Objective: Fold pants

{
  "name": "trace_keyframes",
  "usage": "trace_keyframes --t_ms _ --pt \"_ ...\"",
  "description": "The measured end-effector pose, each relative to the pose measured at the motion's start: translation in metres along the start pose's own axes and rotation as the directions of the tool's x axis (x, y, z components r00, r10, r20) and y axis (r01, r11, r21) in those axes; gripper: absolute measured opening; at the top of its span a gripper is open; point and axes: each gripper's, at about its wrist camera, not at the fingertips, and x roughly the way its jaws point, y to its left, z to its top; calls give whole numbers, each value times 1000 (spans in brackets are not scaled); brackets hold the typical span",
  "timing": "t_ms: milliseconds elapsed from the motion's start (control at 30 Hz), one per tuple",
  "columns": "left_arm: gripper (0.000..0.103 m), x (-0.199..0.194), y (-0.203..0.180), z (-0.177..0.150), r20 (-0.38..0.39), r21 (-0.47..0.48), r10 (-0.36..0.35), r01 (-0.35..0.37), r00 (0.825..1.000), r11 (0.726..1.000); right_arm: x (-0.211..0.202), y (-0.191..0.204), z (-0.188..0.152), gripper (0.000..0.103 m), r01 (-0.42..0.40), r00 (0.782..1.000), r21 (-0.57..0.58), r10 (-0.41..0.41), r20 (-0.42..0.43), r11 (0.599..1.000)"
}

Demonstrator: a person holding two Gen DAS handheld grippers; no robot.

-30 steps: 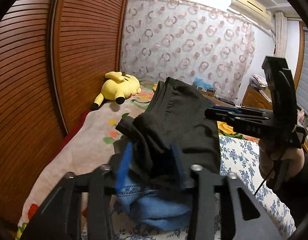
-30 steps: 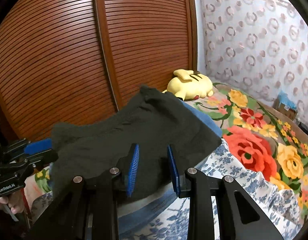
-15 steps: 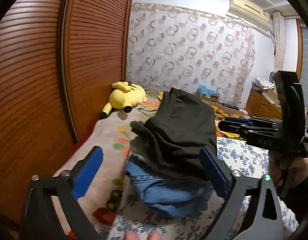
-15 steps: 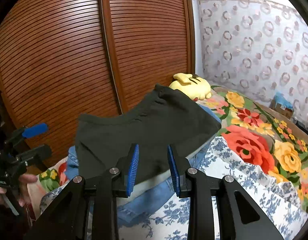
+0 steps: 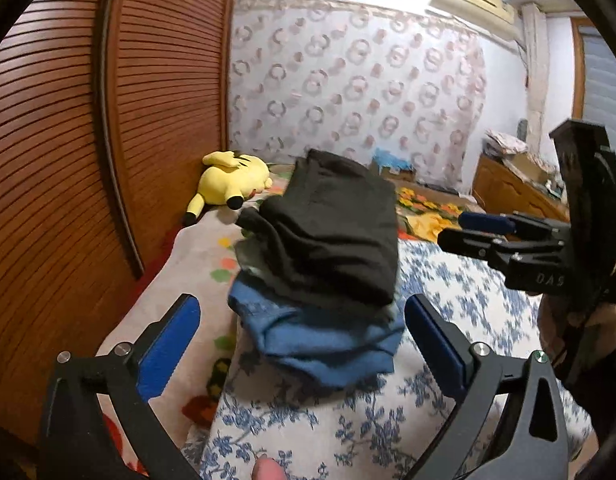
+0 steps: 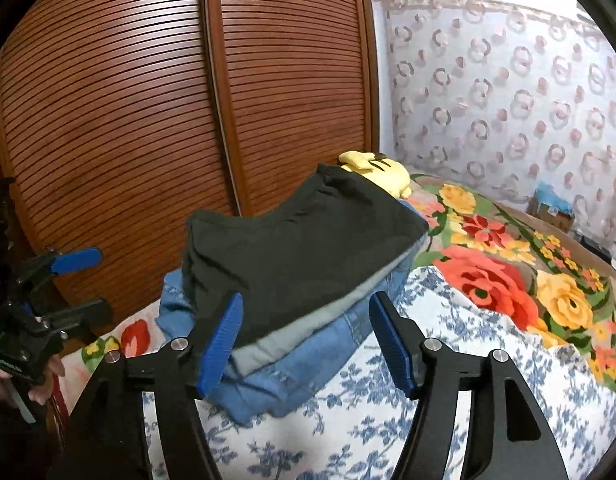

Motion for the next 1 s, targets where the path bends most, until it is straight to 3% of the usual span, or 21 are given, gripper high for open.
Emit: trace_keyframes --t_ms 167,400,633,1000 --pt "102 -2 -11 -13 -15 10 -33 33 999 999 -21 5 -21 69 31 1000 23 -31 3 999" --pt "102 -8 -24 -22 -24 41 -61 62 998 997 -54 11 -46 79 88 996 76 -88 8 993" --pt "102 -16 -48 -30 -24 85 -101 102 995 991 -91 23 -69 79 148 988 114 -151 17 982" --pt "102 -36 -79 -37 -15 132 -161 162 987 978 -152 41 -101 86 241 966 176 -253 50 954"
